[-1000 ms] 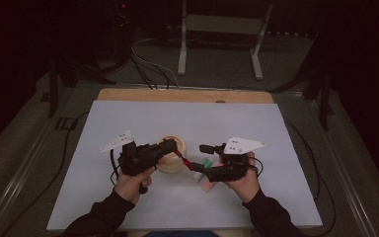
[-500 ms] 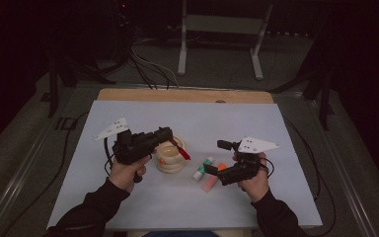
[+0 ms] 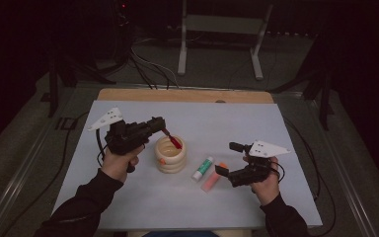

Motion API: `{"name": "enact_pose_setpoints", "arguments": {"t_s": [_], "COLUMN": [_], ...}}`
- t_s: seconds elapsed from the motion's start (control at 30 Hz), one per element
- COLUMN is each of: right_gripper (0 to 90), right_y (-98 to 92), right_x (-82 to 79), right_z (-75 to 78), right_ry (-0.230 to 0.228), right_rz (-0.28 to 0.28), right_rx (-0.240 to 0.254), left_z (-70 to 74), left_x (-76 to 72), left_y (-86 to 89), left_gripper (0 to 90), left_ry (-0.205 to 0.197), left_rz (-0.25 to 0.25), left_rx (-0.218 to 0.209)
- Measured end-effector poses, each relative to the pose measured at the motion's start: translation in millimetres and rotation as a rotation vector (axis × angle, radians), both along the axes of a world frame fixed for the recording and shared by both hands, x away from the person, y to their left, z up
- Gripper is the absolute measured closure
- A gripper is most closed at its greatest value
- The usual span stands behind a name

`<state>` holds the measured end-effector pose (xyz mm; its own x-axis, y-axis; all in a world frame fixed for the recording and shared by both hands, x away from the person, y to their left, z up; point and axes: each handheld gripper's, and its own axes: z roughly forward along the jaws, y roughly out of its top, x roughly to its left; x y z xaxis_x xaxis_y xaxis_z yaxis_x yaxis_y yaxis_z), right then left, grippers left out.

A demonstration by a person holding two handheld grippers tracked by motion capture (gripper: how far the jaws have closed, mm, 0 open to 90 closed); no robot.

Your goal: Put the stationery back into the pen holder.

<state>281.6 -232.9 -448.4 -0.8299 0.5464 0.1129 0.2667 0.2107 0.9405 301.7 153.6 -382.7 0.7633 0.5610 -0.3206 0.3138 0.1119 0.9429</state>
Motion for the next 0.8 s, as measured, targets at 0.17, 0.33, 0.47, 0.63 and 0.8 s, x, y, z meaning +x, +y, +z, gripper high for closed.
{"name": "enact_pose_setpoints", "arguments": {"t_s": [0.17, 0.33, 0.47, 0.63, 0.8], "right_gripper": [1.9, 1.8, 1.8, 1.8, 1.8], "right_y": [-5.8, -10.3, -12.1, -13.4, -14.6], "right_x": [-2.0, -1.5, -0.8, -0.2, 0.7], "right_z": [-3.5, -7.1, -7.6, -8.2, -8.8], "right_ry": [0.002, 0.007, -0.001, -0.007, 0.0], "right_rz": [-0.009, -0.024, -0.037, -0.053, -0.054], "right_rx": [0.001, 0.009, 0.008, 0.013, 0.023], "left_z": [1.4, -0.5, -4.8, -15.3, -26.5], "left_x": [4.9, 9.2, 12.6, 19.3, 24.7], "left_y": [6.9, 9.7, 9.2, 8.5, 7.4], "left_gripper": [80.9, 80.9, 80.9, 80.8, 80.8], "left_ry": [-0.007, -0.006, -0.002, 0.024, 0.063], "left_rz": [0.031, 0.051, 0.063, 0.08, 0.089], "left_rx": [0.028, 0.053, 0.087, 0.116, 0.134]}}
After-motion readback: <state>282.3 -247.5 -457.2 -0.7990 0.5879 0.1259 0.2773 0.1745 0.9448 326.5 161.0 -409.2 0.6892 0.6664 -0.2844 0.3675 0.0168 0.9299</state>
